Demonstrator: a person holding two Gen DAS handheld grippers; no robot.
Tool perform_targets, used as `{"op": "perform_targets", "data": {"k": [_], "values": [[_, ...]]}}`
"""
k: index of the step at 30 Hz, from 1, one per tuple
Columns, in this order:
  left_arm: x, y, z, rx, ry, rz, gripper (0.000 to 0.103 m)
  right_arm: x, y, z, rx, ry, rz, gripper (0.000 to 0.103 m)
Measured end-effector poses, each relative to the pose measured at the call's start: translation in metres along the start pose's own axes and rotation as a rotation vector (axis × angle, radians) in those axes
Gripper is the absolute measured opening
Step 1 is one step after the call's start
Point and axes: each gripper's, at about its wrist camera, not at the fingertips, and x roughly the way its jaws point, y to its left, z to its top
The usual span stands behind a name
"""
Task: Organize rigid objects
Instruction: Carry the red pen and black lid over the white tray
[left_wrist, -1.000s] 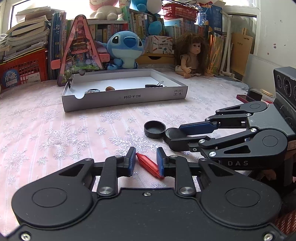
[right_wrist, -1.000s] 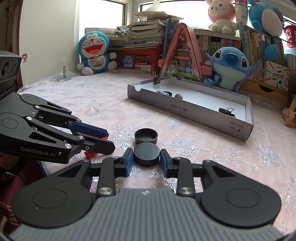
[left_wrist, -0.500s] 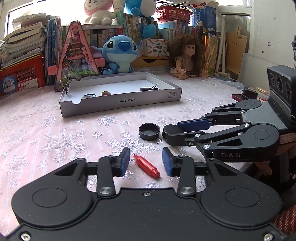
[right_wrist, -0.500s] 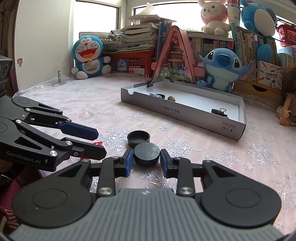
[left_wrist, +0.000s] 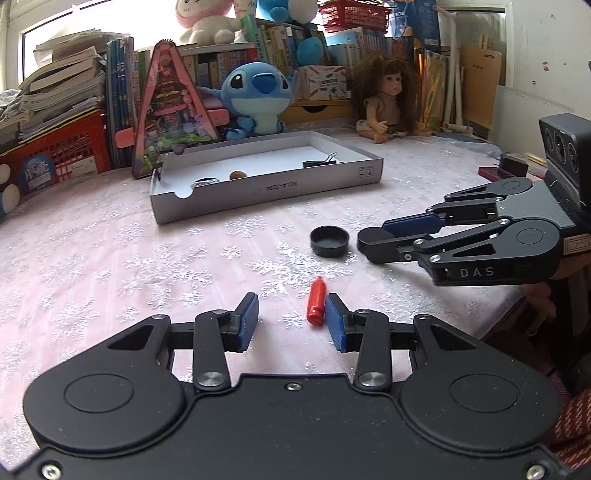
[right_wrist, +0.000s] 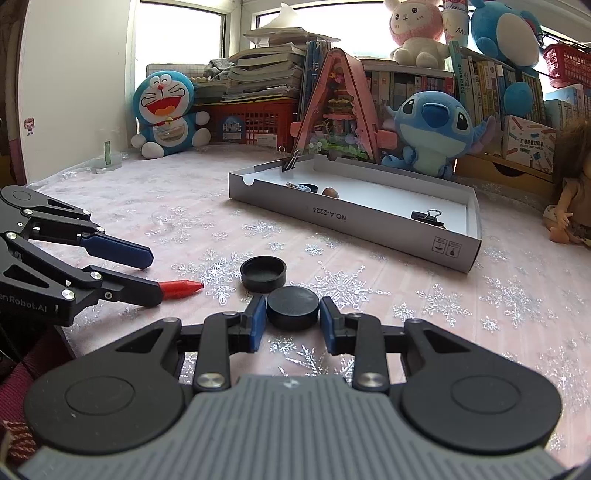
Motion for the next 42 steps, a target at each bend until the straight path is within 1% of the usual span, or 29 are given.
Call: {"op": "perform_targets", "data": {"k": [7,12,13,15,17,20,24,31,34,38,42], "values": [[0.003,0.008,0.001,-0.014,0.007,0.050,0.038,0.000,0.000,0.001,-0.002,0.001,0.000,0.037],[0.001,0.003,0.004,-0.035,-0.009,0.022,0.038,0.000,0.000,0.001,0.001,0.002,-0.001,0.037],[0.001,-0.001,0.005,-0.033,-0.015,0.016,0.039,0.001,0.000,0.001,0.001,0.002,-0.001,0.037],[0.003,-0.009,0.005,-0.044,-0.023,0.014,0.049,0.000,0.001,0.001,0.001,0.002,-0.001,0.037],[0.006,-0.016,0.005,-0.049,-0.016,0.002,0.050,0.000,0.001,0.000,0.001,0.001,-0.001,0.037],[0.010,-0.026,0.006,-0.055,-0.013,0.008,0.052,0.000,0.000,0.001,0.002,0.001,-0.004,0.037],[0.016,-0.031,0.006,-0.088,0.003,0.046,0.056,-0.001,-0.001,0.000,0.010,-0.001,-0.009,0.037],[0.015,-0.023,0.006,-0.092,0.012,0.090,0.056,-0.002,-0.003,-0.002,0.017,-0.005,-0.014,0.037],[0.013,-0.014,0.006,-0.092,0.016,0.130,0.056,-0.003,-0.003,-0.003,0.020,-0.007,-0.016,0.037],[0.014,-0.001,0.006,-0.123,0.026,0.173,0.055,-0.003,-0.002,-0.003,0.020,-0.007,-0.017,0.037],[0.018,0.004,0.008,-0.123,0.030,0.192,0.054,-0.003,-0.003,-0.003,0.019,-0.007,-0.017,0.037]]}}
